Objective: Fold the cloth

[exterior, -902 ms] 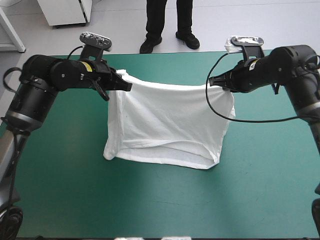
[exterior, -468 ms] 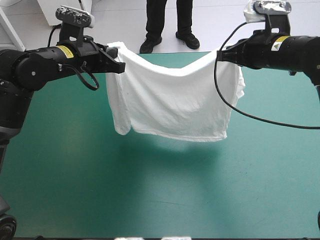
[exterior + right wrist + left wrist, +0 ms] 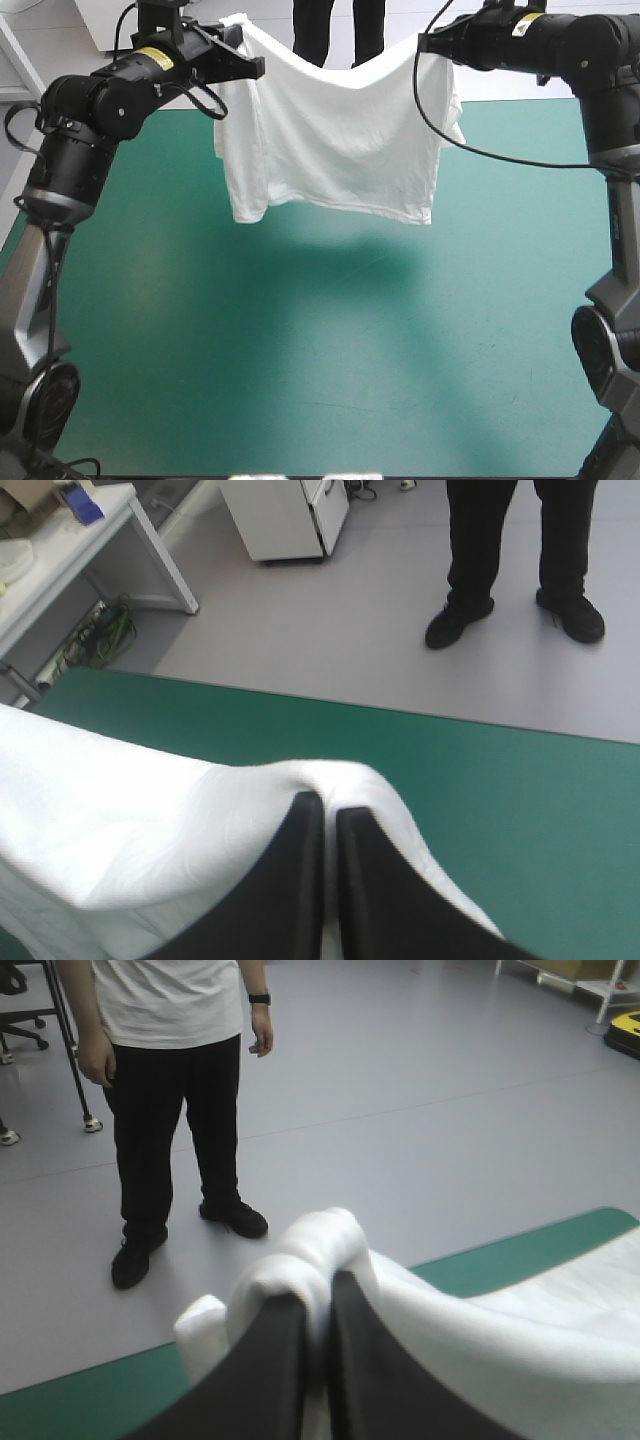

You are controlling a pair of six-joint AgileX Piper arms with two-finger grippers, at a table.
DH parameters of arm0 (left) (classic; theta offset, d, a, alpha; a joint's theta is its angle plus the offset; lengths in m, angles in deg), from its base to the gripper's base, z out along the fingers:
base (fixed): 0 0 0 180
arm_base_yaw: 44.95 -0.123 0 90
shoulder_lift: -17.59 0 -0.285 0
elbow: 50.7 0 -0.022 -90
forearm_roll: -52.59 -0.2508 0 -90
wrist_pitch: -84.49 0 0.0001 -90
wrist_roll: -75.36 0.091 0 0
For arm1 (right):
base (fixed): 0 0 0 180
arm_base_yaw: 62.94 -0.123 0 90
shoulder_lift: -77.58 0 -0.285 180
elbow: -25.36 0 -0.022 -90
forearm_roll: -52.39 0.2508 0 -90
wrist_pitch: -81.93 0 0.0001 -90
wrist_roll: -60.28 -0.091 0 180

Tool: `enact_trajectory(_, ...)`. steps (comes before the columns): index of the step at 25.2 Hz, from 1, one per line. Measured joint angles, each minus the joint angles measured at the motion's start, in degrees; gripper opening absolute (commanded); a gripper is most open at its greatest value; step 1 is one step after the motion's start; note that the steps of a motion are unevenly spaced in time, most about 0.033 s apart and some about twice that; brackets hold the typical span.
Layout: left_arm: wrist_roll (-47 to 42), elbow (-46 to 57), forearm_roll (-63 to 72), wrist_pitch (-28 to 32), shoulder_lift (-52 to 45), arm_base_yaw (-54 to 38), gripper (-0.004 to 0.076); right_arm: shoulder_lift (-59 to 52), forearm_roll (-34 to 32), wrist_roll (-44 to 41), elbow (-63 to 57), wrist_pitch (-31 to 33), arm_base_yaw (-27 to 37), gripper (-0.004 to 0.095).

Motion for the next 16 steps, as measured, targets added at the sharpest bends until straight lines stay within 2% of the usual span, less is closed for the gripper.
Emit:
enact_trajectory(3, 0.2, -7.1, 2.0, 0.2, 5.6, -2.0, -0.0010, 5.2, 5.1, 2.1, 5.4, -1.0, 3.4, -0.0017)
enact_trajectory(6, 2.7, -13.8, 5.0, -0.9, 10.5, -2.9, -0.0010, 8.0, 6.3, 3.3, 6.9, -0.7, 5.2, -0.0017)
enact_trajectory(8, 4.0, -17.1, 7.3, -3.9, 14.2, -3.2, -0.0010, 9.4, 5.8, 3.9, 6.0, 1.1, 5.8, -0.0017)
enact_trajectory(12, 4.5, -15.0, 9.3, -13.3, 18.3, -3.2, -0.0010, 10.3, 5.7, 5.3, -0.3, 5.1, 5.9, -0.0016)
enact_trajectory(16, 4.6, -6.5, 10.7, -20.3, 18.3, -3.2, -0.0010, 10.2, 5.7, 6.4, -10.9, 7.8, 6.0, -0.0015)
